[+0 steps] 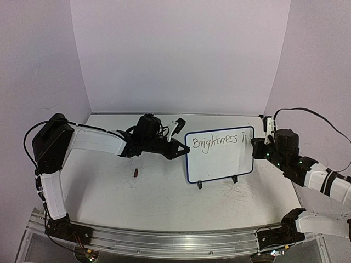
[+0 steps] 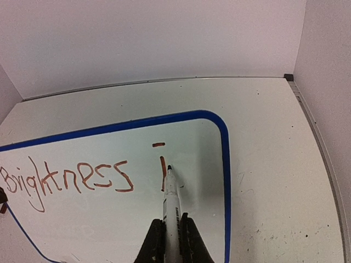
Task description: Write a sentence on the whiteboard
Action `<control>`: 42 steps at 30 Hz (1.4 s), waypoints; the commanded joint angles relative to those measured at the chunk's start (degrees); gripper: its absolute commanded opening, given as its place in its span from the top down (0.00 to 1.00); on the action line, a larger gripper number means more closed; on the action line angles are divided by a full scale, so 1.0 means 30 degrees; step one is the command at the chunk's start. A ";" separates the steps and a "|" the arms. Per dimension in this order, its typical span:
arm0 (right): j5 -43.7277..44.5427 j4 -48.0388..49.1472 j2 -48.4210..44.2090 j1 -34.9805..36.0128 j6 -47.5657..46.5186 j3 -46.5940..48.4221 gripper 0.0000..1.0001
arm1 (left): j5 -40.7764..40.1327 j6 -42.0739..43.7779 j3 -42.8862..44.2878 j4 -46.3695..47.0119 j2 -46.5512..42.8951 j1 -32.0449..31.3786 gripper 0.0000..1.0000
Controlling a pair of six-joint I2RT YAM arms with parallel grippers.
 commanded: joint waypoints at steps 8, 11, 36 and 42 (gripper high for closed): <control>0.0699 0.0893 0.0821 -0.0049 -0.0387 0.1185 1.00 | -0.2501 0.1513 0.0084 -0.2769 0.0297 0.0071 1.00; 0.0898 0.0840 0.0932 -0.0059 -0.0199 0.1200 1.00 | -0.2532 0.1542 0.0077 -0.2804 0.0293 0.0095 1.00; 0.0033 -0.1329 0.0608 -0.0063 0.1389 0.0295 1.00 | -0.2560 0.1542 0.0115 -0.2861 0.0276 0.0073 1.00; -0.0159 -0.1421 0.0535 -0.0050 0.1543 0.0183 1.00 | -0.2560 0.1542 0.0113 -0.2885 0.0282 0.0059 1.00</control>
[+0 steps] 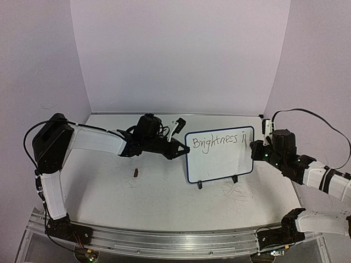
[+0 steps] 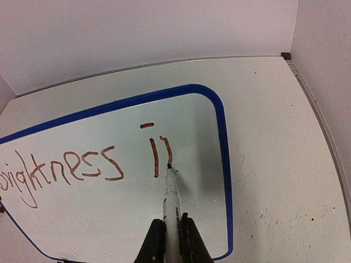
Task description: Write a sentence on the whiteboard
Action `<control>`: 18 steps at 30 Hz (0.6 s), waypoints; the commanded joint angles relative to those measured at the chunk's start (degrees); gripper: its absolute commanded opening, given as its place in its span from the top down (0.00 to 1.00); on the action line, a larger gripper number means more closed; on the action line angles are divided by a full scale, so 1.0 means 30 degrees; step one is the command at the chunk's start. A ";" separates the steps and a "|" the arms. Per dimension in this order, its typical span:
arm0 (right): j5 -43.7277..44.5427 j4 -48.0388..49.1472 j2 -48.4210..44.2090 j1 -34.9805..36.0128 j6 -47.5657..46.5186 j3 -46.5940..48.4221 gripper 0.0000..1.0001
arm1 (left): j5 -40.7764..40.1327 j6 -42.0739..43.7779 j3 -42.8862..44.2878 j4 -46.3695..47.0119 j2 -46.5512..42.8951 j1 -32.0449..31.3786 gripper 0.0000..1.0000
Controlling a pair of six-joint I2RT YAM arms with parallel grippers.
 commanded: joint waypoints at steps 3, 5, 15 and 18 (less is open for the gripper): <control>-0.0214 -0.0240 -0.0200 -0.0057 0.0276 -0.0076 1.00 | -0.2533 0.1410 -0.0051 -0.2624 0.0292 0.0058 1.00; -0.0085 -0.0032 -0.0201 -0.0049 0.0218 -0.0119 1.00 | -0.2539 0.1410 -0.0048 -0.2624 0.0293 0.0049 1.00; 0.0573 0.1867 0.0064 -0.0049 -0.0144 0.0031 1.00 | -0.2642 0.1447 -0.0083 -0.2652 0.0170 0.0058 1.00; 0.0628 0.2141 0.0148 -0.0054 -0.0256 0.0136 1.00 | -0.2609 0.1456 -0.0093 -0.2672 0.0215 0.0058 1.00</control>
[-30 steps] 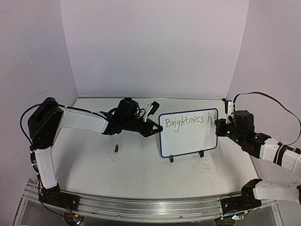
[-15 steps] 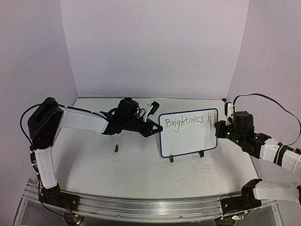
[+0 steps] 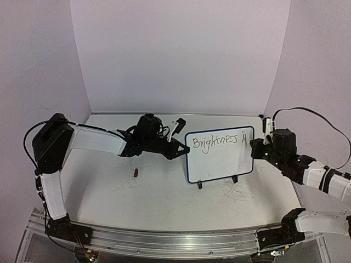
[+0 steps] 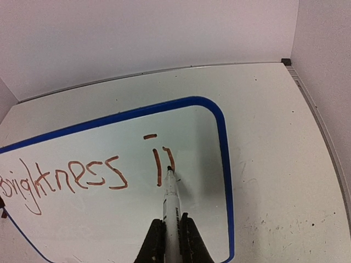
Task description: Write a sentence on the whiteboard
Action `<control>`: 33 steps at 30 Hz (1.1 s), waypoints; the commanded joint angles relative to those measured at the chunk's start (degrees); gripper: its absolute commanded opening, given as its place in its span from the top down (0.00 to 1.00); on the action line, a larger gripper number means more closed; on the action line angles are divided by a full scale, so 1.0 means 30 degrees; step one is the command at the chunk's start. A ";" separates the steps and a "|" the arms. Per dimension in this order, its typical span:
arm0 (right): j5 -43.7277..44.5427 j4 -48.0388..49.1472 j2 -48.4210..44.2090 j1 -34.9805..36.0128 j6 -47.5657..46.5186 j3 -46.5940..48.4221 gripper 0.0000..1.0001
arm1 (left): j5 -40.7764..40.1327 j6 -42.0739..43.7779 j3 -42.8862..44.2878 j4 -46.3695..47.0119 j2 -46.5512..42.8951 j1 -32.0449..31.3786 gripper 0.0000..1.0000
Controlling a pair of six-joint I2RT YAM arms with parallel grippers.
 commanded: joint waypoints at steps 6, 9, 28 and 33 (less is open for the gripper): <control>0.0718 0.1680 0.0255 -0.0053 -0.0334 0.0268 1.00 | -0.2594 0.1481 -0.0081 -0.2682 0.0232 0.0073 1.00; 0.0765 0.1742 0.0362 -0.0049 -0.0408 0.0398 1.00 | -0.2586 0.1481 -0.0082 -0.2679 0.0236 0.0074 1.00; 0.1348 0.0355 0.0129 -0.0050 0.0258 0.0244 1.00 | -0.2573 0.1510 -0.0142 -0.2686 0.0135 0.0066 1.00; 0.0950 -0.0509 0.0116 -0.0049 0.0388 0.0231 1.00 | -0.2540 0.1484 -0.0142 -0.2691 0.0143 0.0072 1.00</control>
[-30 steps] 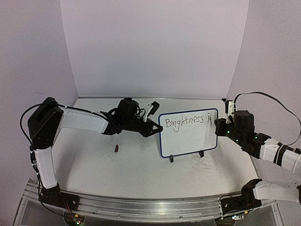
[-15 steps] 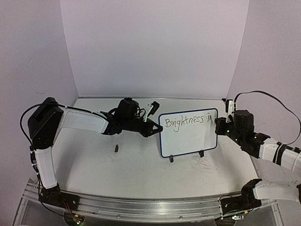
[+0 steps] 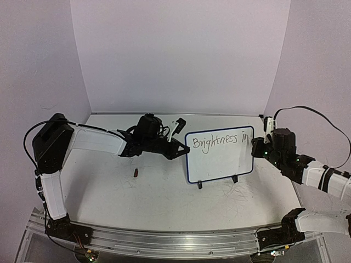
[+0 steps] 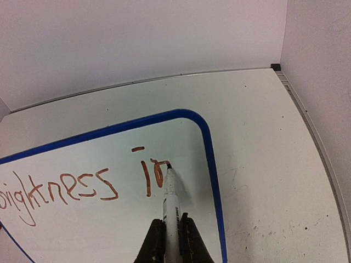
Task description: Write a sentence on the whiteboard
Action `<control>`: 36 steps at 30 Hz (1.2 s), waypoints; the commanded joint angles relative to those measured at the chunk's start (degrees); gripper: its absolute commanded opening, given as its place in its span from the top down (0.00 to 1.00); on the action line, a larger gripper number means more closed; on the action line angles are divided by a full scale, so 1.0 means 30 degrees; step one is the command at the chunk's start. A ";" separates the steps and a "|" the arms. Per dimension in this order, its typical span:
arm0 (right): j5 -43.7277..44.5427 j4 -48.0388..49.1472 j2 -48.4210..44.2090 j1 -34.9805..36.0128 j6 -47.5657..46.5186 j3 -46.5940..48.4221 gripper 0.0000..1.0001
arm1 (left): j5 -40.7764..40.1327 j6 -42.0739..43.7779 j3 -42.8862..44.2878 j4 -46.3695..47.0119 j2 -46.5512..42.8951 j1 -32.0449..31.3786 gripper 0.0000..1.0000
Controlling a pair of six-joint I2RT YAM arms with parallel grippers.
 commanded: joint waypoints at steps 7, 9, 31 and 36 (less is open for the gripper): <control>-0.0309 -0.1746 -0.0277 -0.0049 0.0598 0.0059 1.00 | -0.2396 0.1455 -0.0171 -0.2696 0.0093 0.0109 1.00; -0.0392 -0.1763 -0.0275 -0.0061 0.0641 0.0044 1.00 | -0.2396 0.1428 -0.0211 -0.2697 0.0035 0.0109 1.00; -0.4192 -0.0669 -0.1873 0.5660 -0.1799 -0.0457 1.00 | -0.2598 0.1351 -0.0338 -0.2718 0.0126 0.0080 1.00; -0.1217 -0.0125 0.0873 0.8233 -0.1145 0.0397 1.00 | -0.2726 0.1078 -0.0195 -0.2691 0.0217 0.0004 1.00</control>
